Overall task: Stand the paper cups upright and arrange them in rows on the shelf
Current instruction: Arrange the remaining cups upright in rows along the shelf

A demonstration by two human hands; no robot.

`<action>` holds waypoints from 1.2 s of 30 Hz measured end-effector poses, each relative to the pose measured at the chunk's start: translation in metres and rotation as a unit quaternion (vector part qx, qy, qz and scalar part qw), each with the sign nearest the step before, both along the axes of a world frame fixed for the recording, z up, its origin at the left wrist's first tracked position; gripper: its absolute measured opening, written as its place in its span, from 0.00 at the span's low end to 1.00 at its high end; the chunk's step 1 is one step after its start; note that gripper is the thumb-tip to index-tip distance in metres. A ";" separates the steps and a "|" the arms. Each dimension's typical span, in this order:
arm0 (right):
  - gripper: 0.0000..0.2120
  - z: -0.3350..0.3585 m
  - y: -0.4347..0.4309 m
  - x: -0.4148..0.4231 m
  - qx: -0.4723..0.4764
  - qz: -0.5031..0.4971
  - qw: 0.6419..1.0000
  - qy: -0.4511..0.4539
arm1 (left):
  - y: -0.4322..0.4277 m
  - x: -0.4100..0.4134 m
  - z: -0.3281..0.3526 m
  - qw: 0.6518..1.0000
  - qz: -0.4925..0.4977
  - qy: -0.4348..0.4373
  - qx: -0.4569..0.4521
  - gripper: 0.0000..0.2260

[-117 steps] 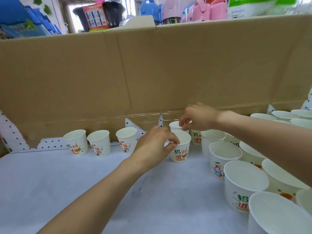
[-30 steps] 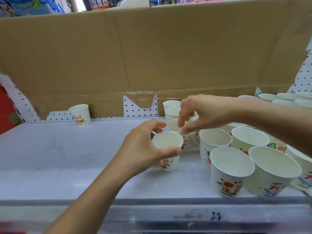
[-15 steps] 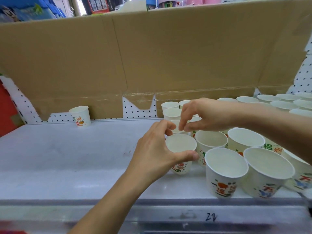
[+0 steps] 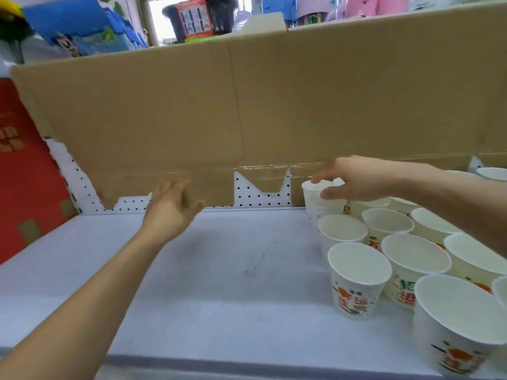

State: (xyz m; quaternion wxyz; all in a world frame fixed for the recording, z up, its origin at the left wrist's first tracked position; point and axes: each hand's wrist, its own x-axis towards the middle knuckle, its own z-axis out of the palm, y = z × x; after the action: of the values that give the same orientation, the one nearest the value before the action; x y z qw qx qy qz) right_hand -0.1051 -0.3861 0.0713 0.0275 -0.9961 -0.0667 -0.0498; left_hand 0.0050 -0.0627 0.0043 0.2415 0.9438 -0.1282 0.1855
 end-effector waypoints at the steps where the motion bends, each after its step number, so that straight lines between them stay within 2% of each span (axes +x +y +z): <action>1: 0.16 -0.001 -0.001 0.007 -0.002 -0.018 1.000 0.012 | 0.012 0.016 0.000 0.999 0.024 0.006 0.024 0.23; 3: 0.14 -0.006 -0.002 0.018 -0.001 -0.036 0.999 0.036 | 0.032 0.044 -0.001 0.996 0.056 0.014 0.071 0.20; 7: 0.10 -0.012 0.000 0.035 -0.013 -0.043 0.998 0.043 | 0.054 0.073 -0.008 0.989 0.053 -0.020 0.136 0.14; 13: 0.08 -0.009 0.012 0.037 0.008 -0.019 1.000 -0.006 | 0.049 0.075 -0.013 0.981 0.026 -0.108 0.159 0.11; 24: 0.06 -0.016 0.022 0.036 -0.017 -0.041 0.999 0.033 | 0.021 0.047 0.000 0.985 -0.077 -0.108 0.111 0.12; 28: 0.07 -0.010 0.028 0.024 0.033 -0.037 0.999 0.013 | 0.009 0.007 0.010 0.983 -0.138 -0.115 0.042 0.10; 31: 0.09 -0.002 0.034 0.004 0.070 -0.007 0.997 -0.023 | 0.000 -0.038 0.013 0.969 -0.206 -0.137 -0.006 0.08; 36: 0.08 0.005 0.033 -0.045 0.122 0.040 0.989 -0.069 | -0.010 -0.114 0.000 0.935 -0.326 -0.137 -0.002 0.08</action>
State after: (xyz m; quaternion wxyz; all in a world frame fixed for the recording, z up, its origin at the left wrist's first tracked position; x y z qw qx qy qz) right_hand -0.1502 -0.3529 0.0763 0.1460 -0.9760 -0.1015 -0.1254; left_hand -0.1086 -0.0727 0.0042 0.2703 0.8153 -0.4601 0.2247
